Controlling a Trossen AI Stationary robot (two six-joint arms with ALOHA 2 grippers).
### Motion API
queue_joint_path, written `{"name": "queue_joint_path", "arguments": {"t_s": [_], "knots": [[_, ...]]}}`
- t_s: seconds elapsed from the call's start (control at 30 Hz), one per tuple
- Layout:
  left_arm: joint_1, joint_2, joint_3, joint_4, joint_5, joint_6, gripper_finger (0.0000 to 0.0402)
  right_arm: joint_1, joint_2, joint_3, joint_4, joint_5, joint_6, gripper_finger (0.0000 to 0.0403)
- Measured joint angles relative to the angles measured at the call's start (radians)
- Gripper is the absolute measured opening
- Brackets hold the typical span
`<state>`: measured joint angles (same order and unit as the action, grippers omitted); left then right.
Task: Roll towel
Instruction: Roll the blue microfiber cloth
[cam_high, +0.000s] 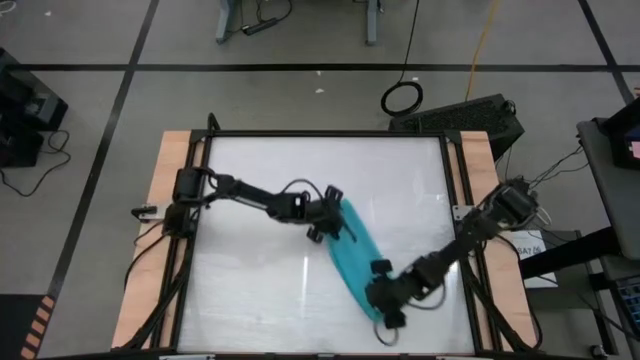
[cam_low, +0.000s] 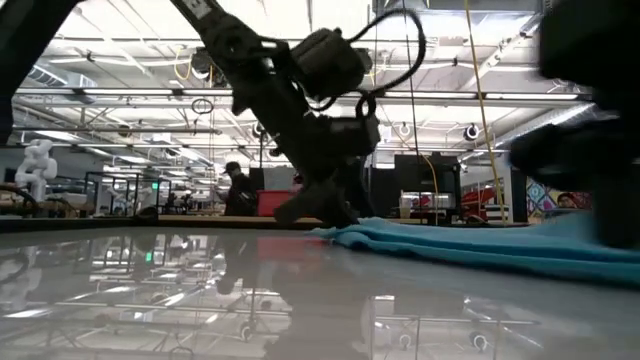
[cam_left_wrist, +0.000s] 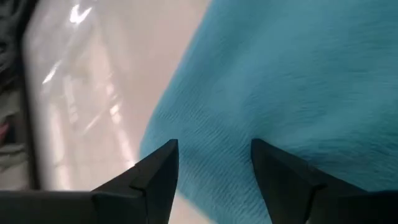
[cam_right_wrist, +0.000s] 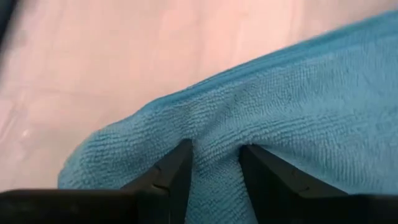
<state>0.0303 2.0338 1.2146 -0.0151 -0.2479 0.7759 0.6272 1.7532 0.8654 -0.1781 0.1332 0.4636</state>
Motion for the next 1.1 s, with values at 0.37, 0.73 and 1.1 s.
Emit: {"name": "queue_joint_path", "arguments": {"t_s": [0.37, 0.73, 1.1], "knots": [[0.159, -0.081, -0.001, -0.002, -0.173, 0.030, 0.0207, -0.330, 0.010, -0.005, 0.297, 0.098, -0.223, 0.0135], [0.027, -0.284, 0.000, -0.291, 0.072, -0.270, 0.0207, -0.318, -0.108, -0.002, 0.234, 0.092, -0.307, 0.0135], [-0.261, -0.277, -0.052, -0.323, 0.167, -0.356, 0.0207, -0.064, -0.083, -0.002, 0.051, 0.172, -0.536, 0.0138]]}}
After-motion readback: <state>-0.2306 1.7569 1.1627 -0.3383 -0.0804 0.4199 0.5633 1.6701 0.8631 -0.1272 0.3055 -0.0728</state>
